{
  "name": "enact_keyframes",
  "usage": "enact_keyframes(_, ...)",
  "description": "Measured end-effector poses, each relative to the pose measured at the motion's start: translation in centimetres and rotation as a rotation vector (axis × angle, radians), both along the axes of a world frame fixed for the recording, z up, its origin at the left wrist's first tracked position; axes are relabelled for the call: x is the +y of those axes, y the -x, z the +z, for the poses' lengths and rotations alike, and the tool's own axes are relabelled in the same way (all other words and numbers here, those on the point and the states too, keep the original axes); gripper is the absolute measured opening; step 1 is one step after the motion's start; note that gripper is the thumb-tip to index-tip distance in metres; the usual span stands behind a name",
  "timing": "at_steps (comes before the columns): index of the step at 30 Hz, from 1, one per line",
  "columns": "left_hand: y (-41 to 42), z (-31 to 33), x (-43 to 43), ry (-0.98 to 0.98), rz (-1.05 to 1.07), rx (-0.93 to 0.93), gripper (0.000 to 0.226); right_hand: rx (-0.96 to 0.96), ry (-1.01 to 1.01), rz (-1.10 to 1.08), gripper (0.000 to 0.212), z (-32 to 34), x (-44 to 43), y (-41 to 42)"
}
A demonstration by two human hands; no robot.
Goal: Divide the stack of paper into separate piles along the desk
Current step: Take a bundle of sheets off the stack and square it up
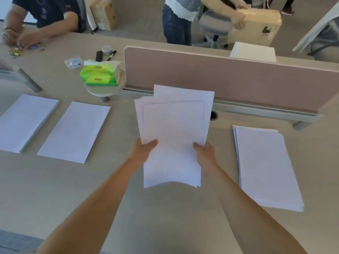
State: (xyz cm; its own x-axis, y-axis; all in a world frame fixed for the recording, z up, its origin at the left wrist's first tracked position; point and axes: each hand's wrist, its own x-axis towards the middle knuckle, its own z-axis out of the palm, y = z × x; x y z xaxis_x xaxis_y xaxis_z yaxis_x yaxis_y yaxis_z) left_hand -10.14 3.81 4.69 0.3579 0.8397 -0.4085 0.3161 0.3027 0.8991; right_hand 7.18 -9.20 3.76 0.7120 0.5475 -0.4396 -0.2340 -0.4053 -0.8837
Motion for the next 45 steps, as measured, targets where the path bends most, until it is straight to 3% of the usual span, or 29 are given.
enact_keyframes(3,-2.6,3.1,-0.5,0.03,0.018,-0.191,0.018,0.058,-0.257,-0.036,0.016,3.8,-2.0,-2.8)
enact_keyframes(6,-4.3,3.8,-1.2,0.038,-0.003,-0.254,0.029,0.004,-0.305,0.008,0.011,5.3,-4.0,-4.3)
enact_keyframes(8,-4.8,3.5,-1.9,0.041,-0.06,-0.228,0.039,-0.065,-0.277,0.073,0.02,5.9,-5.4,-5.1)
enact_keyframes(12,-5.3,3.6,-2.7,0.033,-0.134,-0.214,0.057,-0.009,-0.361,-0.013,0.035,6.5,-6.5,-6.9)
enact_keyframes(19,-7.0,5.7,-3.7,-0.028,-0.165,-0.266,0.038,-0.003,-0.351,-0.109,0.015,6.8,-5.9,-6.4)
enact_keyframes(24,-5.9,6.5,-2.1,-0.077,-0.3,-0.256,0.05,-0.058,-0.366,-0.027,0.023,7.2,-6.6,-6.8)
enact_keyframes(26,-6.1,6.7,-2.4,-0.082,-0.317,-0.254,0.045,-0.018,-0.348,-0.01,0.029,7.3,-6.4,-6.6)
enact_keyframes(30,-7.2,7.0,-3.3,-0.079,-0.25,-0.275,0.024,0.017,-0.35,-0.025,0.019,7.6,-5.5,-5.5)
enact_keyframes(32,-6.9,7.1,-3.0,-0.092,-0.24,-0.294,0.028,-0.016,-0.373,-0.059,0.013,7.9,-5.5,-5.6)
enact_keyframes(38,-5.5,5.6,-1.4,-0.066,-0.394,-0.208,0.047,-0.047,-0.31,0.012,0.022,7.7,-6.5,-6.6)
enact_keyframes(45,-6.7,5.9,-2.6,-0.021,-0.249,-0.234,0.049,-0.041,-0.322,-0.018,0.004,8.1,-6.8,-6.5)
